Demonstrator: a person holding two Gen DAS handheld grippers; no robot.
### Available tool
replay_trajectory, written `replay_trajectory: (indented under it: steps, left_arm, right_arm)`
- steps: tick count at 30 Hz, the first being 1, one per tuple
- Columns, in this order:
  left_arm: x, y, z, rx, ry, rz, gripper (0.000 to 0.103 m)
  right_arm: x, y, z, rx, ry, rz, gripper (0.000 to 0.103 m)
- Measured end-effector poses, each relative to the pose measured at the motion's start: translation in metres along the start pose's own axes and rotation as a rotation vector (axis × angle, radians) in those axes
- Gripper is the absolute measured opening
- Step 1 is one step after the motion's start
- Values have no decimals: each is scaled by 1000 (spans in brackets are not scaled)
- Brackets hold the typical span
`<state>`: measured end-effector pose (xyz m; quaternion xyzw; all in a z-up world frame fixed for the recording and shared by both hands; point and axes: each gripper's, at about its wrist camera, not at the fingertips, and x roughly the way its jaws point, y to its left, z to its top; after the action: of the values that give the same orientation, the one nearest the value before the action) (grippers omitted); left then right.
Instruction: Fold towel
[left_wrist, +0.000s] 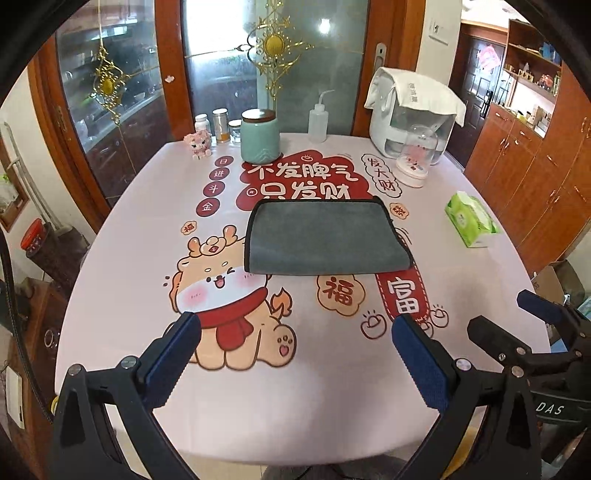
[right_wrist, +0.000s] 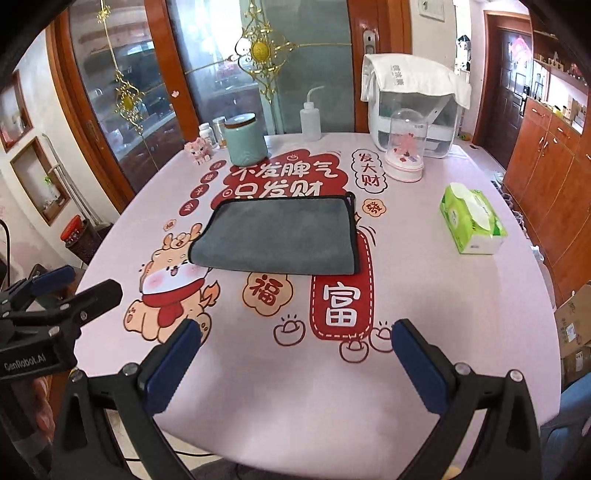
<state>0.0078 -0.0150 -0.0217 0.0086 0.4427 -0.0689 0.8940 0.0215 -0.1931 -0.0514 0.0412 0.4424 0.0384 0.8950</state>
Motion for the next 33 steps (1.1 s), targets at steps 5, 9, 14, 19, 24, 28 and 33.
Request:
replay_trajectory:
  steps: [5, 9, 14, 19, 24, 28, 33]
  left_arm:
    - [-26, -3, -9, -30, -10, 17, 103]
    - [-47, -4, -18, -58, -29, 34, 103]
    - [-66, -11, -27, -56, -46, 45, 103]
    - [-71, -16, -28, -48, -53, 63, 103]
    - [-72, -17, -26, -48, -46, 72, 103]
    - [-72, -14, -22, -40, -41, 71, 103]
    - [-70, -9, -15, -34, -29, 55, 103]
  right_arm:
    - [-28, 2, -3, 0, -32, 20, 103]
    - [-49, 4, -4, -5, -75, 31, 103]
    - [-65, 8, -10, -12, -109, 25, 103]
    - [-71, 9, -14, -10, -112, 23, 103]
    - [-71, 9, -13, 10, -111, 22, 103]
    - [-72, 14, -11, 13, -110, 1, 103]
    - [-77, 23, -7, 19, -125, -27, 103]
